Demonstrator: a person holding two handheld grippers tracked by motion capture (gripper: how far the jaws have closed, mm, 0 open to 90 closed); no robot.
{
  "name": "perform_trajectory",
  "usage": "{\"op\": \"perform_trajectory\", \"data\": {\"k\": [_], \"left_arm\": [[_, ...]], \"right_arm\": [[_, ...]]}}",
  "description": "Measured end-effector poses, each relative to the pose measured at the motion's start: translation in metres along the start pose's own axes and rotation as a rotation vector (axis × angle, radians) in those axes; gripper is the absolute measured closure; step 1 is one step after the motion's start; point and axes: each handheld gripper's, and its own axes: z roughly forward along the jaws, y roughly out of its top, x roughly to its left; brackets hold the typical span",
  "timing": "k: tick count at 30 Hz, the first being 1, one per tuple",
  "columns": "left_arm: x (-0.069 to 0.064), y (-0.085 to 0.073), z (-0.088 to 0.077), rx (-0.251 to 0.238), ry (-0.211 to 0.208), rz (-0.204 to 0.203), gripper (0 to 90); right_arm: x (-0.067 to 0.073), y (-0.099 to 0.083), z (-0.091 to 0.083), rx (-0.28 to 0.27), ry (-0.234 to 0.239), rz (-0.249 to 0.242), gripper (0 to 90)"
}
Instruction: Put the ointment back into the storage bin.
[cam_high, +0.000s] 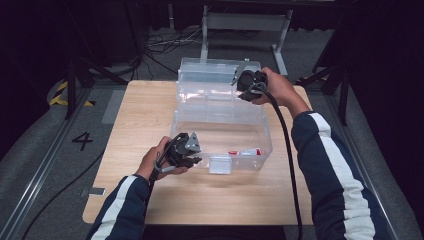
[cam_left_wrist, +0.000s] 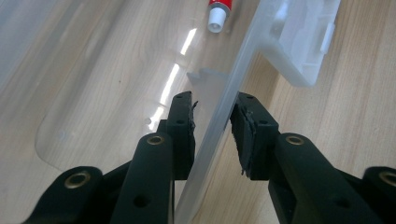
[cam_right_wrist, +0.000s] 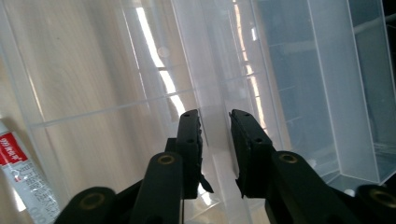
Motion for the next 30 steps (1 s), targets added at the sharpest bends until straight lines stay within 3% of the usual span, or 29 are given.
{"op": "perform_trajectory", "data": {"k": [6,11,17,21,30], "left_arm": [[-0.003,0.004,0.003,0.02,0.016,0.005,69.1],[-0.002,0.007,0.004,0.049,0.012,0.001,69.3],[-0.002,0.007,0.004,0.054,0.008,-0.008,69.3],[-0.002,0.008,0.005,0.061,0.008,-0.009,69.3],[-0.003,0.008,0.005,0.062,0.014,-0.006,69.3]], "right_arm": [[0.003,0.002,0.001,-0.002,-0.01,-0.013,76.0],[0.008,0.006,-0.002,0.019,-0.032,-0.061,78.9],[0.008,0.003,-0.006,-0.014,-0.001,-0.061,82.5],[0.009,0.003,-0.007,-0.02,-0.005,-0.056,83.0],[0.014,0.004,-0.016,-0.029,0.019,-0.086,85.9]]}}
